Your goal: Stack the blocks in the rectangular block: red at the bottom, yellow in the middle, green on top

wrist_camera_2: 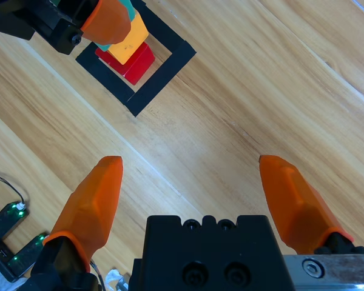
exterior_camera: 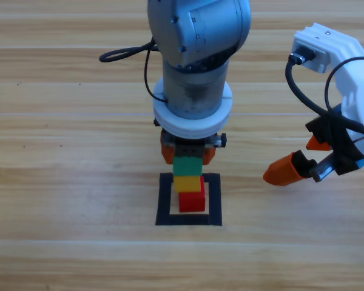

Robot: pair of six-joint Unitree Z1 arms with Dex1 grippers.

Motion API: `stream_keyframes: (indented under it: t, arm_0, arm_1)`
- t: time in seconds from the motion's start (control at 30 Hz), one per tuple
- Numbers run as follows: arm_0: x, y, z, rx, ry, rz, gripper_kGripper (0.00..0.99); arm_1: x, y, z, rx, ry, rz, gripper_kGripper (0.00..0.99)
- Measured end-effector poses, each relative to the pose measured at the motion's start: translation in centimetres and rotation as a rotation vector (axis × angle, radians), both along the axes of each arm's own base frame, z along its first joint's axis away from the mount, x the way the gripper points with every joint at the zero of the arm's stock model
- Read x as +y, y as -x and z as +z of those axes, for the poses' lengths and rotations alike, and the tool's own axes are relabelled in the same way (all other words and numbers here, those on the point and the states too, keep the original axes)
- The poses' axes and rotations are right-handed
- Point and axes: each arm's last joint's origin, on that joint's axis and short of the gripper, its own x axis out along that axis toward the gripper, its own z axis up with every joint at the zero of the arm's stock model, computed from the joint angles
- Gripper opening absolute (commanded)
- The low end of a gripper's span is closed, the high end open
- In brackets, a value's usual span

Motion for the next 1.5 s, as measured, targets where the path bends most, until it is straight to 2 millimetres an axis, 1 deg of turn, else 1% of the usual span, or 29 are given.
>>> stream_keyframes:
  t: [0.2, 0.23, 0.27, 0.33, 0.37, 0.43, 0.47, 0.5, 0.53, 0.87, 0.97, 1.03, 1.07, 1.13, 1.2, 1.23, 1.3, 1.33, 1.37, 1.4, 1.43, 1.47, 1.5]
  arm_0:
    - [0.0, 0.0, 0.0, 0.000, 0.000, 0.000, 0.071]
    - [0.0, 0.0, 0.0, 0.000, 0.000, 0.000, 0.086]
    - [0.0, 0.0, 0.0, 0.000, 0.000, 0.001, 0.140]
    - [0.0, 0.0, -0.1, 0.001, 0.000, 0.009, 0.276]
    - [0.0, 0.0, -0.1, 0.002, 0.000, 0.012, 0.368]
    - [0.0, 0.0, -0.1, 0.002, 0.000, 0.014, 0.644]
    - [0.0, 0.0, -0.1, 0.001, 0.000, 0.015, 0.828]
    - [0.0, 0.0, -0.1, 0.001, 0.001, 0.018, 0.951]
    - [0.0, 0.0, -0.1, 0.001, 0.001, 0.020, 0.988]
    - [0.0, 0.0, -0.1, 0.001, 0.003, 0.027, 0.990]
    - [0.0, 0.0, 0.2, -0.007, 0.011, 0.027, 0.990]
    - [0.3, 0.1, 1.3, -0.047, 0.014, 0.028, 0.990]
    - [0.5, 0.3, 2.2, -0.076, 0.018, 0.030, 0.990]
    - [1.3, 1.4, 5.1, -0.174, 0.028, 0.030, 0.988]
    - [2.4, 3.1, 8.0, -0.259, 0.049, 0.028, 0.988]
    - [3.3, 4.8, 9.6, -0.309, 0.058, 0.018, 0.988]
    - [4.2, 7.0, 10.6, -0.355, 0.074, 0.006, 0.990]
    - [4.6, 8.0, 10.4, -0.369, 0.077, -0.004, 0.990]
    - [5.1, 9.0, 9.6, -0.380, 0.068, -0.022, 0.990]
    - [5.9, 10.3, 8.0, -0.385, 0.049, -0.045, 0.990]
    - [6.6, 11.1, 6.7, -0.381, 0.033, -0.060, 0.990]
    - [7.7, 12.0, 5.2, -0.381, 0.019, -0.074, 0.990]
    - [8.8, 12.9, 4.1, -0.386, 0.017, -0.086, 0.990]
  arm_1:
    - [0.0, 0.0, 0.0, -0.001, 0.001, 0.002, 0.985]
    - [0.0, 0.0, 0.0, -0.001, 0.001, 0.002, 0.985]
    - [0.0, 0.0, 0.0, -0.001, 0.001, 0.002, 0.985]
    - [0.0, 0.0, 0.0, -0.001, 0.001, 0.002, 0.985]
    - [0.0, 0.0, 0.0, -0.001, 0.001, 0.002, 0.985]
    - [0.0, 0.0, 0.0, -0.001, 0.001, 0.002, 0.985]
    - [0.0, 0.0, 0.0, -0.001, 0.001, 0.002, 0.985]
    - [0.0, 0.0, -0.1, 0.000, 0.002, 0.002, 0.986]
    - [0.0, 0.0, -0.1, 0.001, 0.003, 0.002, 0.986]
    - [-0.1, 0.0, -0.1, -0.001, 0.007, 0.003, 0.986]
    - [-0.1, 0.0, -0.1, -0.006, 0.010, 0.005, 0.985]
    - [-0.1, 0.0, -0.1, -0.009, 0.012, 0.006, 0.985]
    - [-0.1, 0.0, -0.1, -0.009, 0.013, 0.006, 0.986]
    - [-0.1, 0.0, -0.1, -0.011, 0.014, 0.009, 0.986]
    - [-0.1, 0.0, -0.1, -0.011, 0.014, 0.010, 0.985]
    - [-0.1, 0.0, -0.1, -0.011, 0.013, 0.010, 0.985]
    - [-0.1, 0.0, -0.1, -0.013, 0.014, 0.014, 0.985]
    - [-0.1, 0.0, -0.1, -0.013, 0.014, 0.017, 0.985]
    - [-0.1, 0.1, -0.1, -0.011, 0.012, 0.021, 0.985]
    - [-0.1, 0.1, -0.1, -0.009, 0.009, 0.027, 0.985]
    - [-0.1, 0.1, -0.1, -0.007, 0.007, 0.031, 0.985]
    - [-0.1, 0.1, 0.0, -0.007, 0.006, 0.035, 0.985]
    - [-0.1, 0.1, 0.0, -0.009, 0.007, 0.038, 0.985]
